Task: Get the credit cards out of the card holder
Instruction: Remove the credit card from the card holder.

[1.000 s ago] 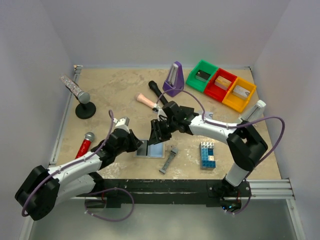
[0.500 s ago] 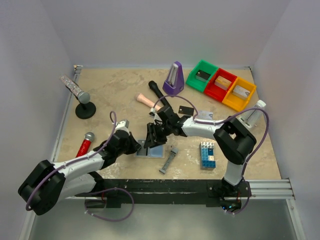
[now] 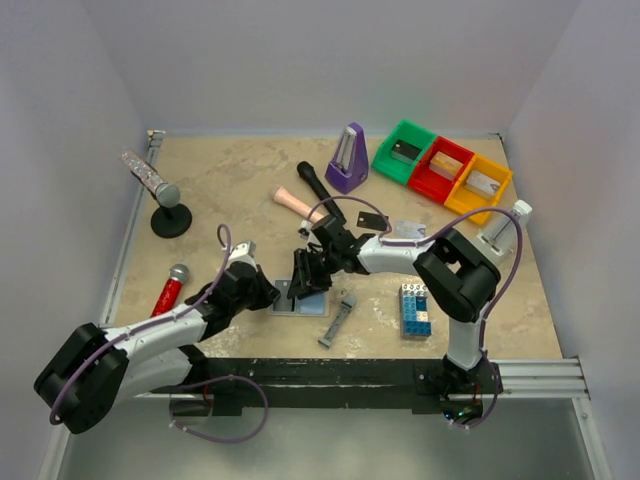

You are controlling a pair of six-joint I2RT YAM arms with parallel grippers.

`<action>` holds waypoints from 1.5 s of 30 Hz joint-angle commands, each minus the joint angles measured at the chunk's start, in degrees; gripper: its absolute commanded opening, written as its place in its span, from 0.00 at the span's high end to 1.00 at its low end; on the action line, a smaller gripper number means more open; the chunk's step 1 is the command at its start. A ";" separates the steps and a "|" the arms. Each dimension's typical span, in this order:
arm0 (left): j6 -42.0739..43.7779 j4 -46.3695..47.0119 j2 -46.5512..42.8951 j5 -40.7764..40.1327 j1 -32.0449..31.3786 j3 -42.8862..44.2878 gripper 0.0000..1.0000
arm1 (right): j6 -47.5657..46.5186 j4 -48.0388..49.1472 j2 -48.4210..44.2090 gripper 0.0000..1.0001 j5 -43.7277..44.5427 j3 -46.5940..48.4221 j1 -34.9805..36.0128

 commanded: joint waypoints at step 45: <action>-1.64 -4.37 -5.78 -2.48 0.27 -2.68 0.99 | 0.00 0.05 2.39 0.55 0.44 1.74 0.61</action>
